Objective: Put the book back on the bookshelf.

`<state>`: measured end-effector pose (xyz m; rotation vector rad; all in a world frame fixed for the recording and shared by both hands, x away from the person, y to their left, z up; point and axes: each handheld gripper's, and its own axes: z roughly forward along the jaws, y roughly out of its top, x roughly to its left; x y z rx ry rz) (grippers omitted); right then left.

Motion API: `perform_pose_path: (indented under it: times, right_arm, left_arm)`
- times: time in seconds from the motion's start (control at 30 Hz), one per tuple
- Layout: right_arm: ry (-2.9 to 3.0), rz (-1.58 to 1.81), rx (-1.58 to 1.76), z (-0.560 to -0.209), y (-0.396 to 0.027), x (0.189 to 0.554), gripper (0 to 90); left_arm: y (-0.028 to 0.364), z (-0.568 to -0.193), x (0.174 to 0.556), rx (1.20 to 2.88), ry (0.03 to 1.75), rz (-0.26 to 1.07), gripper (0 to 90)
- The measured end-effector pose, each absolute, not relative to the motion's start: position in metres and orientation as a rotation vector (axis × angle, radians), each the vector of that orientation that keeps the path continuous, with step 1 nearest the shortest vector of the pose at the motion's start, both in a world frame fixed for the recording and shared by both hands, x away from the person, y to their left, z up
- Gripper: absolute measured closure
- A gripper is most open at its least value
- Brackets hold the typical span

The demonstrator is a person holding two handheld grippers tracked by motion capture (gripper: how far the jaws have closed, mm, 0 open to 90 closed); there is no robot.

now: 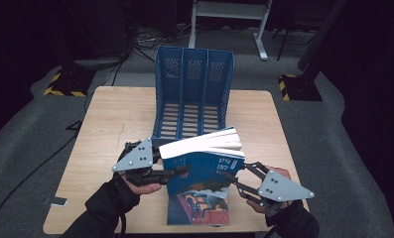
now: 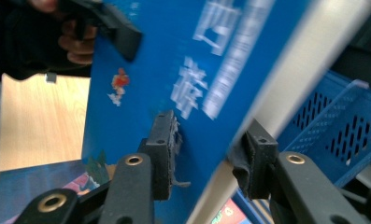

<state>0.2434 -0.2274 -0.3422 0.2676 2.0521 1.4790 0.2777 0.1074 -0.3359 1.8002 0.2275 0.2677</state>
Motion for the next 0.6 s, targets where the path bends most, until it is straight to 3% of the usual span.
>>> perform_pose_path:
  times: [0.13, 0.3, 0.6]
  right_arm:
    - [2.072, 1.507, 0.369, -0.348, -0.237, 0.252, 41.9]
    - [2.161, 1.528, 0.450, -0.366, -0.230, 0.272, 28.8]
    - [2.204, 1.546, 0.482, -0.381, -0.217, 0.285, 29.9]
  left_arm:
    - [0.107, -0.338, 0.278, 1.784, 0.234, 0.237, 60.1]
    - [0.105, -0.338, 0.274, 1.786, 0.202, 0.227, 60.3]
    - [0.103, -0.339, 0.277, 1.770, 0.268, 0.229, 59.9]
